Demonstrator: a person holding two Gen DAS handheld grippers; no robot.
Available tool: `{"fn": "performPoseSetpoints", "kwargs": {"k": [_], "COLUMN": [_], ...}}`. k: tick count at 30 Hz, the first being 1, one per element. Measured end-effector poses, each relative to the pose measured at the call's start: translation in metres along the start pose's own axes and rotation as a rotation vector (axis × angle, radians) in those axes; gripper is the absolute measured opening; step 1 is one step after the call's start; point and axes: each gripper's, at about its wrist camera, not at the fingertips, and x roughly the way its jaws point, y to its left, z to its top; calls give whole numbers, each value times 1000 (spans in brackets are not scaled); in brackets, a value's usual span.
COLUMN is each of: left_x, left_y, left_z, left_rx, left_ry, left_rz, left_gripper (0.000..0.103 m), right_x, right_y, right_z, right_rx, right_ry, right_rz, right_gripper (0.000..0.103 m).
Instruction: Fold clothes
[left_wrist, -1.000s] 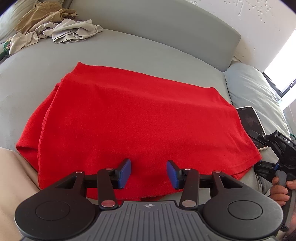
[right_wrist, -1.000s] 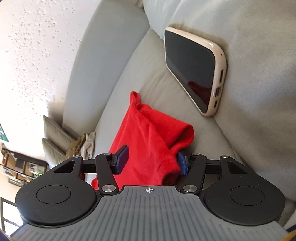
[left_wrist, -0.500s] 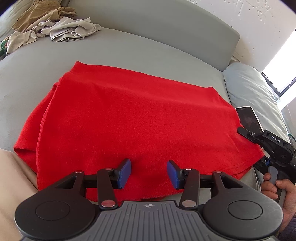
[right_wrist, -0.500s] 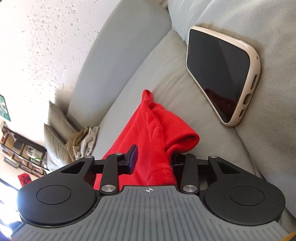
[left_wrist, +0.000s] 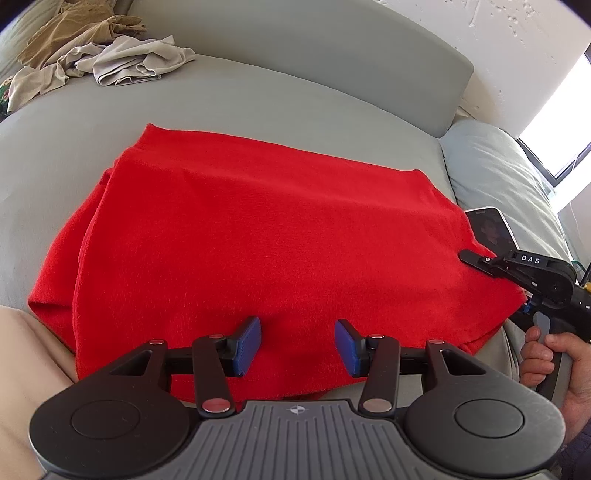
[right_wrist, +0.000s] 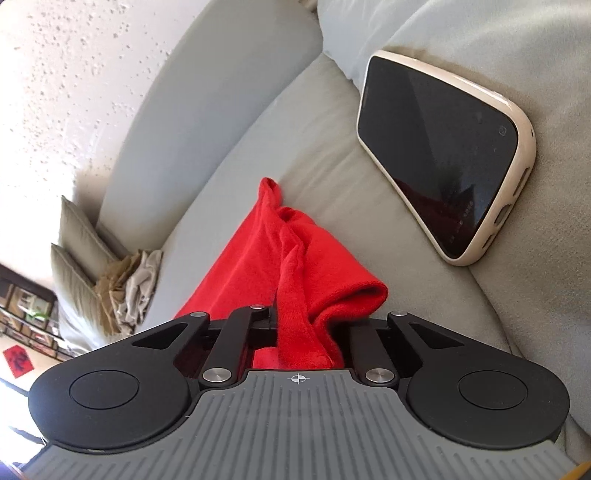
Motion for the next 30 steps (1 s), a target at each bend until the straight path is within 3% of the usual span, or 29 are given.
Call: {"fn": "performPoseSetpoints", "kwargs": {"k": [3,6,11,15,17,20,23,24,26,30], "left_x": [-20,-50,-101,-132,-143,-152,-153,-153,-152,-149], "left_y": [11,32,82,116,128,142,153,156,159,163], "left_z": [2,3,3,-1,-2,-3,-8,-11,-13,-16], "left_rx": [-45,-107,-261,-352,-384,-424,-458,-464,-474,-492], "left_ry": [-35,-116,-260,-344,-367,-377,-366,-364,-359,-349], "left_rz": [0,21,73,125,139,141,127,120,107,79], "left_gripper": [46,47,48,48,49,49,49,49,49,49], "right_x": [-5,-16,-16,1,12,42,77,77,72,67], "right_y": [27,70,171,251,280,303,300,298,298,305], "right_z": [1,-3,-41,-96,-129,-182,-237,-249,-253,-224], "right_rx": [-39,-171,-603,-904,-999,-1128,-1298,-1339,-1359,-1155], "right_ry": [-1,-43,-131,-155,-128,1,159,129,109,139], "right_rz": [-103,-171,-256,-194,-134,-65,-102,-125,-132,-114], "right_gripper": [10,10,10,10,10,9,10,10,9,9]}}
